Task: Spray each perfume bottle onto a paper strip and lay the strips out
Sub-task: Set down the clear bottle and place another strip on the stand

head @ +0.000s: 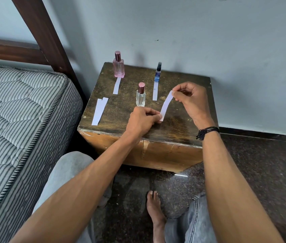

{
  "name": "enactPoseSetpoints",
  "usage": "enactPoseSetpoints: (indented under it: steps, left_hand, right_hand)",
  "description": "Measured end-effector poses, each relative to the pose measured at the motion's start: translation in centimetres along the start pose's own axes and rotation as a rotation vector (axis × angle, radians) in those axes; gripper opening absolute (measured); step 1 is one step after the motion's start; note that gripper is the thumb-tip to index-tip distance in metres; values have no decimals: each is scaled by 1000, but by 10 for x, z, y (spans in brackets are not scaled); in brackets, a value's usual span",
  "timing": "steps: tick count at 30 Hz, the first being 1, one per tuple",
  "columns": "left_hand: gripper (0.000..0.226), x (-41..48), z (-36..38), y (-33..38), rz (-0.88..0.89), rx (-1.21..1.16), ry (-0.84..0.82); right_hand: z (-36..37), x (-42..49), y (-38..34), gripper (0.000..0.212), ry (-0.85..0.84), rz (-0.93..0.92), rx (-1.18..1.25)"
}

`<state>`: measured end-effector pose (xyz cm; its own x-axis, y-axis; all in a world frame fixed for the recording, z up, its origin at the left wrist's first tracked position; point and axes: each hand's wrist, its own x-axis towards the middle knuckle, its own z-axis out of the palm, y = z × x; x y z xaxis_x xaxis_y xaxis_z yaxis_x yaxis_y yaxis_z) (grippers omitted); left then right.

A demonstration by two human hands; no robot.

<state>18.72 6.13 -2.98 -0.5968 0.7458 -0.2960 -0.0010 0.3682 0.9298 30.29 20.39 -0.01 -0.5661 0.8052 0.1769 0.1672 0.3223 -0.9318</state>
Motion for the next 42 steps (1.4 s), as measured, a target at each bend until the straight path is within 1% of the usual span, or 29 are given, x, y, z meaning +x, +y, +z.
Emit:
enactPoseSetpoints:
  steps: [4,10,19,23,27,30,34,42]
  left_hand:
    - [8,0,1,1,-2,-32,-30]
    - [10,-3,2,5,23,-78,-64]
    - [13,-5,2,8,53,-145,-33]
    - [7,-3,2,7,66,-125,-23]
    - [7,-3,3,7,71,-140,-27]
    - [7,-3,3,6,75,-129,-23]
    - [2,-2,4,6,94,-107,4]
    - [3,-1,5,4,102,-87,12]
  right_hand:
    - [-1,1,1,7,39,-20,-21]
    - [-3,2,2,17,65,-27,-18]
    - [-6,0,-5,11,72,-68,42]
    - [-7,1,-5,12,87,-73,69]
    - [-7,1,-3,11,103,-71,52]
    - [-7,1,-2,11,82,-66,24]
    - [-8,2,0,14,89,-62,47]
    - [-7,3,0,11,94,-67,58]
